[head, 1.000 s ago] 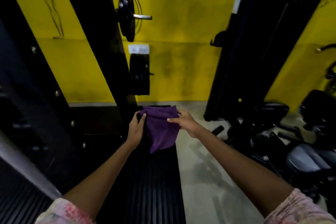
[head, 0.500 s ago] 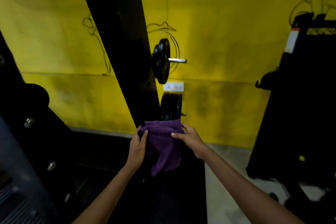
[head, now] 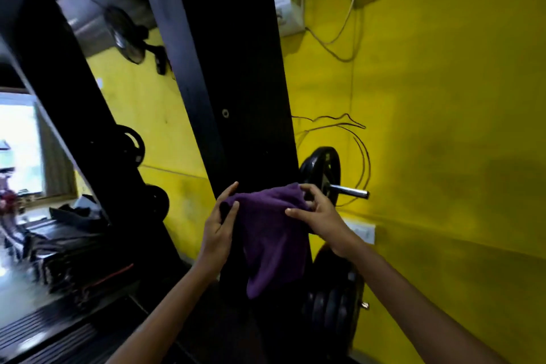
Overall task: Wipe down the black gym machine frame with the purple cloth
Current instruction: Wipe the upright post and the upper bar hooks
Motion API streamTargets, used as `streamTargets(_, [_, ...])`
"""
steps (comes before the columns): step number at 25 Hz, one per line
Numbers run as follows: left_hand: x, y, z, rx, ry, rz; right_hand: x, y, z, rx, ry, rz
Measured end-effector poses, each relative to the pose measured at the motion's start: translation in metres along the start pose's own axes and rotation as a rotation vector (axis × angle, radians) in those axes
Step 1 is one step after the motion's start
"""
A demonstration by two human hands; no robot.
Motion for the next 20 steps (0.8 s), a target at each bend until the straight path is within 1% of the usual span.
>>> streamTargets(4, [-0.007,-0.055,-0.038,0.136,-0.199,-0.053,-0.011,-0.065,0.004,-0.085,-0.018,0.004])
streamTargets(7, [-0.011,-0.09,-0.066,0.22,-0.331,-0.135,-0.011,-0.111,0.011,-0.192,0.058,0.024])
streamTargets(10, [-0.008,-0.117,-0.092,0.332,-0.405,-0.173,-0.012,-0.152,0.026,-0.267,0.134,-0.029])
streamTargets(12, [-0.003,-0.135,-0.108,0.4,-0.489,-0.24,-0.014,-0.178,0.038,-0.294,0.124,-0.06])
streamTargets(15, [0.008,-0.163,-0.138,0.494,-0.524,-0.345,-0.016,-0.227,0.066,-0.334,0.077,-0.076])
streamTargets(16, [0.013,-0.172,-0.151,0.524,-0.545,-0.367,-0.018,-0.244,0.078,-0.356,0.058,-0.099])
streamTargets(18, [0.023,-0.191,-0.177,0.586,-0.596,-0.391,-0.021,-0.278,0.103,-0.462,0.048,-0.184])
streamTargets(20, [0.034,-0.213,-0.203,0.645,-0.664,-0.426,-0.024,-0.309,0.126,-0.603,0.127,-0.29])
Point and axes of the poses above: each hand's wrist, its own y-axis away from the middle knuckle, its own x-axis out of the palm, z = x × y, the point moved 3 cm from there along -y, towards the middle knuckle, and after that the axes turned 14 degrees about -x, right-handed, at the moved point
